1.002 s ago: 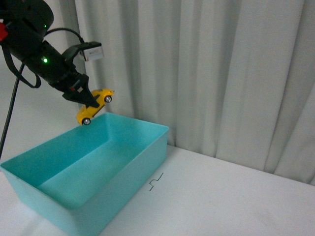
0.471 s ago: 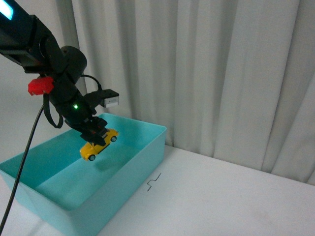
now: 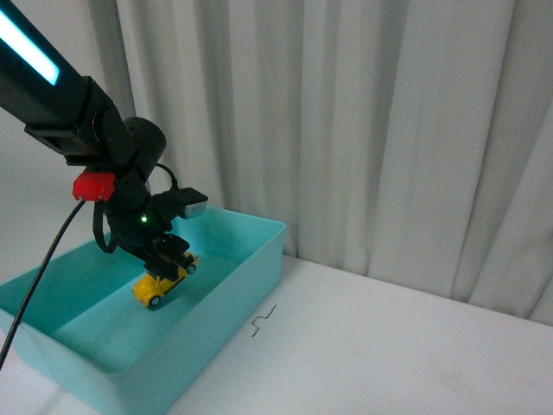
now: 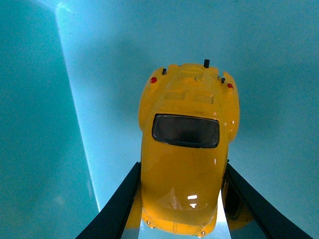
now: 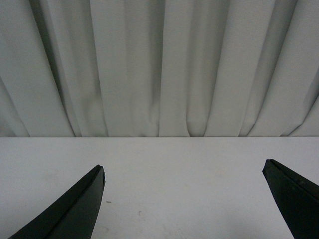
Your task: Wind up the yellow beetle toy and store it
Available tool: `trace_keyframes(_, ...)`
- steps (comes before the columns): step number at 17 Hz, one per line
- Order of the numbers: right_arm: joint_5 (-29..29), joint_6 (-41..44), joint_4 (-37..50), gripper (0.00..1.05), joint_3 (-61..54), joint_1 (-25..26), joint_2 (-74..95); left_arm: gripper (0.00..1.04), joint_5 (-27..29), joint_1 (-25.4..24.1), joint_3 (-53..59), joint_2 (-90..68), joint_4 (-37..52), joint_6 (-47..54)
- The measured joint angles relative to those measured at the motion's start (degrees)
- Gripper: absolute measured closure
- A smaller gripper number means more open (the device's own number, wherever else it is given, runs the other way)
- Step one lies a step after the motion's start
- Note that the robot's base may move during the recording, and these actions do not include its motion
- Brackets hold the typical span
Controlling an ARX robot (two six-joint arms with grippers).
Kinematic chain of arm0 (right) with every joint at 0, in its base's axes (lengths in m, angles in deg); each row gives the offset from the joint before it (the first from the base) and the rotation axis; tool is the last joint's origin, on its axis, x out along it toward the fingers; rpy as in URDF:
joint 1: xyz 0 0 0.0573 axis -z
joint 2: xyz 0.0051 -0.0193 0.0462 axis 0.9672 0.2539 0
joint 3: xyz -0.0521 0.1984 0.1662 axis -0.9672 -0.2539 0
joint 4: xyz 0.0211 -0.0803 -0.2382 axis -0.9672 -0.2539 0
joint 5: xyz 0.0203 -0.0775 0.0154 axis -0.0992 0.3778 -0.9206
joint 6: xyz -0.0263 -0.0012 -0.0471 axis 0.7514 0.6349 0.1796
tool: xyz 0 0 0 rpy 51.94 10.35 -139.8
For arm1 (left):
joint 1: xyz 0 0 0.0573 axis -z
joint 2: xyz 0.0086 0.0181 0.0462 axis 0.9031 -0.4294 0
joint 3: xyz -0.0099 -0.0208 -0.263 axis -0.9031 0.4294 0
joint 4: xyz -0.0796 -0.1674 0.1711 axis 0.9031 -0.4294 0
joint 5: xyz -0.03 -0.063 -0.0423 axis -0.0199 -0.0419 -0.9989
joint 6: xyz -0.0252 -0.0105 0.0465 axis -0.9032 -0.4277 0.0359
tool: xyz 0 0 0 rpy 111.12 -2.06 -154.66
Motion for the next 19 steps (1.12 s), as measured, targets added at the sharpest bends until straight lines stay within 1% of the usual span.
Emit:
trace_keyframes(1, 0.00, 0.00, -0.02, 0.07, 0.00, 0.00, 0.00, 0.64, 0.07, 0.00, -0.02, -0.09, 0.24, -0.55)
trace_keyframes(4, 0.00, 0.00, 0.00, 0.07, 0.00, 0.00, 0.00, 0.31, -0.76, 0.26, -0.02, -0.09, -0.02, -0.85)
trace_keyframes(6, 0.00, 0.00, 0.00, 0.07, 0.00, 0.00, 0.00, 0.11, -2.19, 0.13, -0.11, -0.07, -0.70, -1.49)
trace_keyframes(7, 0.00, 0.00, -0.02, 0.07, 0.00, 0.00, 0.00, 0.05, -3.89, -0.20, -0.11, 0.24, -0.68, -1.68)
trace_keyframes(8, 0.00, 0.00, -0.02, 0.07, 0.00, 0.00, 0.00, 0.07, -6.19, -0.74, -0.11, 1.36, 0.35, -2.32)
trace_keyframes(10, 0.00, 0.00, 0.00, 0.07, 0.00, 0.00, 0.00, 0.07, -12.26, -1.97, 1.77, 7.43, 4.24, -3.63)
trace_keyframes(14, 0.00, 0.00, 0.00, 0.07, 0.00, 0.00, 0.00, 0.07, -21.59, -4.48, 11.67, 26.14, 7.17, -4.48)
trace_keyframes(15, 0.00, 0.00, 0.00, 0.07, 0.00, 0.00, 0.00, 0.12, -23.93, -4.98, 18.73, 30.84, 21.11, -7.80)
trace_keyframes(16, 0.00, 0.00, 0.02, 0.07, 0.00, 0.00, 0.00, 0.25, -22.97, -4.55, 29.62, 38.45, 38.12, -15.54)
trace_keyframes(17, -0.02, 0.00, -0.02, 0.07, 0.00, 0.00, 0.02, 0.36, -22.34, -3.39, 39.12, 47.23, 47.04, -21.79)
trace_keyframes(18, -0.02, 0.00, 0.00, 0.07, 0.00, 0.00, 0.00, 0.46, -21.79, -1.84, 46.01, 56.85, 49.37, -26.01)
trace_keyframes(19, 0.00, 0.00, -0.02, 0.07, 0.00, 0.00, 0.00, 0.59, -20.35, 0.09, 52.22, 67.21, 48.94, -28.65)
